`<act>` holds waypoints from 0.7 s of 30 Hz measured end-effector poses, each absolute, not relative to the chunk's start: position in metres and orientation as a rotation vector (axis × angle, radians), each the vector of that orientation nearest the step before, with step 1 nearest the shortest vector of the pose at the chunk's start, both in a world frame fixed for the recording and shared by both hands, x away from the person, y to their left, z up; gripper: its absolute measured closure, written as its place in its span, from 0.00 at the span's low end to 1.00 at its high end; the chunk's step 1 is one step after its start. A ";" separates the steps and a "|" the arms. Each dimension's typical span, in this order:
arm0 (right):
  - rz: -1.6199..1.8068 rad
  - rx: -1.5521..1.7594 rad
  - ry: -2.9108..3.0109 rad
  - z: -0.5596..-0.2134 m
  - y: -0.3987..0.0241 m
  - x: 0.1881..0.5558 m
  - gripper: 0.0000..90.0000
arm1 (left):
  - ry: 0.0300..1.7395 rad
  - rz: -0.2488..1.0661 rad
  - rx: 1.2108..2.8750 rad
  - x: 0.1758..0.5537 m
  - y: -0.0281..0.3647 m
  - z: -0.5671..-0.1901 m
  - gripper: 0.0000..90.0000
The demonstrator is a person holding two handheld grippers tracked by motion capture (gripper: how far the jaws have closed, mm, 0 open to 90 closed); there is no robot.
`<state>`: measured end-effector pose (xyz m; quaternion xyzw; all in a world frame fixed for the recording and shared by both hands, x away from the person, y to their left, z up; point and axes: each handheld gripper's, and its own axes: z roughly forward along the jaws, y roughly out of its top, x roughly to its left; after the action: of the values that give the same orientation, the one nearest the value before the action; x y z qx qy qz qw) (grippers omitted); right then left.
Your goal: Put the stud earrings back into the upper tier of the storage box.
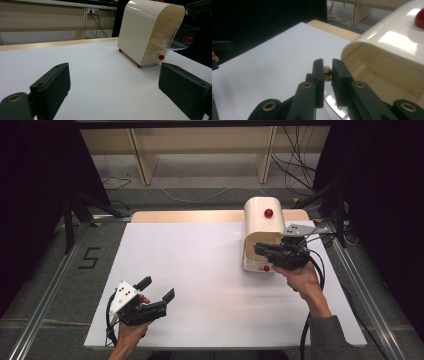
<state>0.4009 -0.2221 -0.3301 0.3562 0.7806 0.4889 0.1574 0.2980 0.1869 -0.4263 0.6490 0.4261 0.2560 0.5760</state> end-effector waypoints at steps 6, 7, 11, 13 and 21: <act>1.376 1.059 2.223 -0.334 -0.228 0.405 0.90 | 0.996 0.600 1.522 0.298 0.186 -0.426 0.11; 1.367 1.068 2.223 -0.335 -0.229 0.406 0.90 | 0.995 0.600 1.522 0.298 0.186 -0.426 0.11; 1.349 1.100 2.221 -0.339 -0.231 0.409 0.90 | 0.996 0.600 1.523 0.298 0.186 -0.426 0.11; 1.340 1.111 2.222 -0.342 -0.231 0.410 0.90 | 0.995 0.600 1.523 0.298 0.186 -0.426 0.11; 1.310 1.135 2.220 -0.345 -0.232 0.412 0.87 | 0.995 0.599 1.528 0.298 0.186 -0.426 0.11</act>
<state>0.4125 -0.2324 -0.3446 0.3977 0.7778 0.4589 0.1620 0.2980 0.1859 -0.4264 0.6519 0.4245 0.2557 0.5740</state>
